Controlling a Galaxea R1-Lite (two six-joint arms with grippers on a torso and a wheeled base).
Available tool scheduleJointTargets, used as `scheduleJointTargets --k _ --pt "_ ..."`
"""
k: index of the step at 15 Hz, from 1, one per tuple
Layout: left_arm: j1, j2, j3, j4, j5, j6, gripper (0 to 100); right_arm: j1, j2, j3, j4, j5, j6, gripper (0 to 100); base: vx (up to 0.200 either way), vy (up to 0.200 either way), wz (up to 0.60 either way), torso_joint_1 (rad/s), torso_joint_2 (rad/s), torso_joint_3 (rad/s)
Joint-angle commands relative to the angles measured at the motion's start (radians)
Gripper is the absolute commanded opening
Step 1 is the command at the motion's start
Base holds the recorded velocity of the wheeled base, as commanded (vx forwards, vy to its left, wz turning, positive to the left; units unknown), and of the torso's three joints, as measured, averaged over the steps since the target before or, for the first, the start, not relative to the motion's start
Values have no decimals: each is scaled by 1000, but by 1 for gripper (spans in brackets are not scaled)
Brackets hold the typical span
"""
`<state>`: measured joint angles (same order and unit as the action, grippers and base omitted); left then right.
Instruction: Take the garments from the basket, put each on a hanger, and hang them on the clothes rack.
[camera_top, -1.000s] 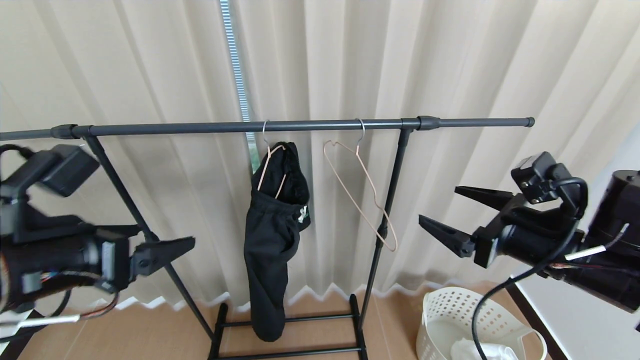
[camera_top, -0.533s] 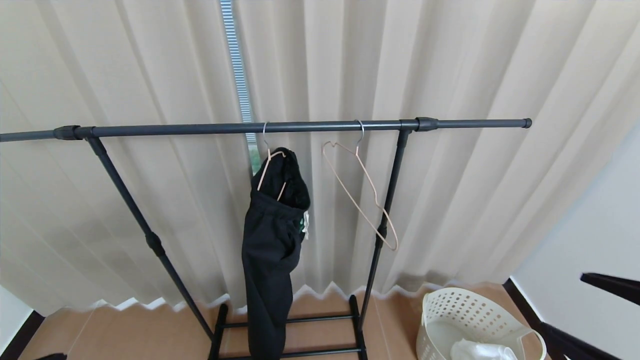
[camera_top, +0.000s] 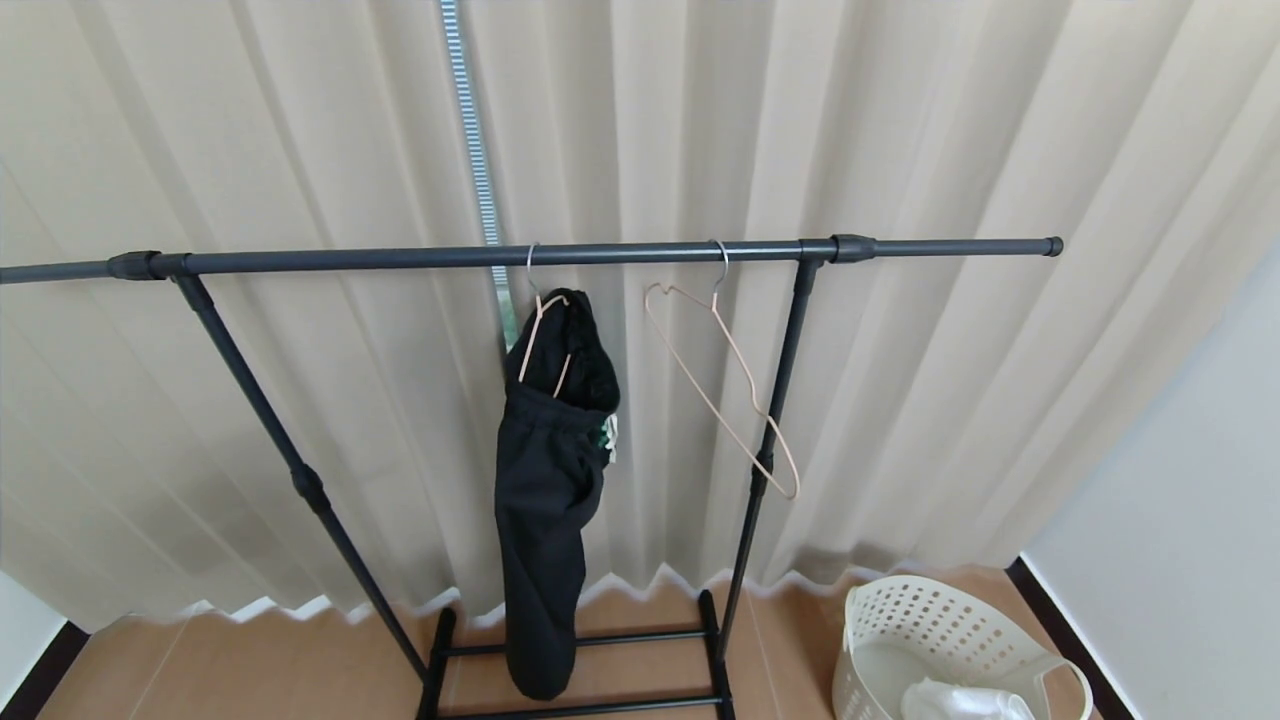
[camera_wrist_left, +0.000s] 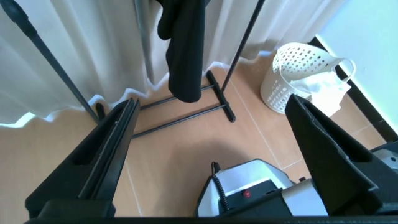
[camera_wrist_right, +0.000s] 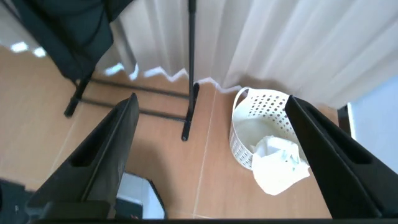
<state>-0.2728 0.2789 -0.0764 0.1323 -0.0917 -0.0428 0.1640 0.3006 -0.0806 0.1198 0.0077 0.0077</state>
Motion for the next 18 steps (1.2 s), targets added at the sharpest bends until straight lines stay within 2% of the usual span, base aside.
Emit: scheduleJointTargets --k 1,4,8,9,12,13,14,18 --pt "1 -7 1 0 1 -5 100 -41 -57 5 0 -2 8 100 0 0 0 0 0 0" --pt "9 -7 3 0 20 -6 100 -143 -123 5 1 2 6 100 0 0 0 0 0 0" --pt "78 -4 9 -2 104 30 100 -163 -141 5 1 -2 6 100 0 0 0 0 0 0" --pt "142 -44 10 -3 106 55 100 -163 -163 5 1 -6 3 100 0 0 0 0 0 0" --pt "208 -141 10 -3 107 60 100 -182 -199 12 3 -9 -2 100 0 0 0 0 0 0" --pt "239 -222 10 -3 101 72 100 -199 -235 33 0 -11 -58 100 0 0 0 0 0 0" --pt "254 -271 10 -3 98 80 100 -198 -239 33 0 -20 -61 100 0 0 0 0 0 0" --pt "260 -279 55 -69 93 60 100 -193 -245 36 -8 -35 -60 100 0 0 0 0 0 0"
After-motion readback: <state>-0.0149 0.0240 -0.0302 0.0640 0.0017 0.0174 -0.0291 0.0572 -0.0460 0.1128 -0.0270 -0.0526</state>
